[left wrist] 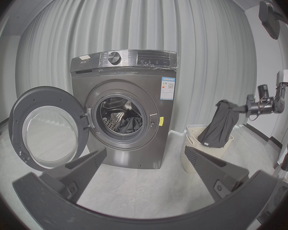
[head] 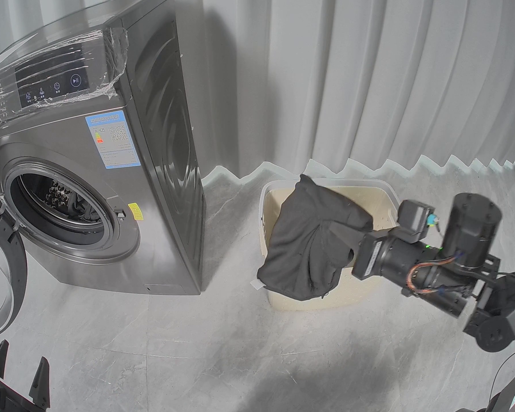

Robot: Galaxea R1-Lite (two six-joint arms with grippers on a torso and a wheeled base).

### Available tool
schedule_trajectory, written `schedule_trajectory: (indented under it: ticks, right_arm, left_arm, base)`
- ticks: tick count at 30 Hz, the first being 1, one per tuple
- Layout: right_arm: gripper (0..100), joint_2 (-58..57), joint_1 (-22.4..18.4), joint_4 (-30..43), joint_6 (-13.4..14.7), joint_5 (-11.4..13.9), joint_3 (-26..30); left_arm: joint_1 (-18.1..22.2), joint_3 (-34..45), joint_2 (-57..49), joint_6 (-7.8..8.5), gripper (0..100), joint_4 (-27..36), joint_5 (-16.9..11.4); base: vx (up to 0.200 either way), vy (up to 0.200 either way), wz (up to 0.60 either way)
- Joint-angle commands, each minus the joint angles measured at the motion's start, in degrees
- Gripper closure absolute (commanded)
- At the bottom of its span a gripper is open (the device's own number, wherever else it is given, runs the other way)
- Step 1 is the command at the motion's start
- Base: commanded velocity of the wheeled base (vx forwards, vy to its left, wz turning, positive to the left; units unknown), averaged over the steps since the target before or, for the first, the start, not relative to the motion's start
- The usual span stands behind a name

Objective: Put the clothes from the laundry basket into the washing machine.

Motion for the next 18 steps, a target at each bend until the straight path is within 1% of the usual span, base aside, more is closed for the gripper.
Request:
schedule_trajectory:
  ticks: [1,3,5,8,10,13,18]
  right_arm:
    - [100,-14.6,0.7,0.4,-4.0,2.2,1.7]
    - [100,-14.8,0.9,0.3,-7.0,2.3,1.8]
    - [100,-15.1,1.0,0.3,-8.4,2.4,2.5]
    - [100,-15.4,0.9,0.3,-8.5,2.5,2.8]
    - [100,-15.3,0.6,0.3,-8.6,3.2,3.0]
    - [100,-15.4,0.8,-0.1,-8.6,3.2,3.5]
    - [100,-14.8,1.2,-0.4,-8.6,3.2,3.5]
  left_arm:
    - [0.0,0.8,-0.8,-0.02,0,0.0,0.0]
    - [-0.1,0.7,-0.8,0.33,0,0.4,-0.4]
    - [-0.1,0.7,-0.8,0.51,0,0.4,-1.7]
    - [-0.1,0.7,-0.8,0.60,0,0.5,-1.7]
    - [-0.2,0.7,-0.8,0.42,0,0.5,-1.7]
    - [-0.2,0.7,-0.8,0.42,0,0.5,-1.7]
    - [-0.2,0.7,-0.8,0.42,0,0.5,-1.8]
  base:
    - [0.000,0.000,0.00]
    - [0.000,0.000,0.00]
    - [0.000,0.000,0.00]
    - [0.000,0.000,0.00]
    - [0.000,0.000,0.00]
    - [0.000,0.000,0.00]
    - [-0.200,0.000,0.00]
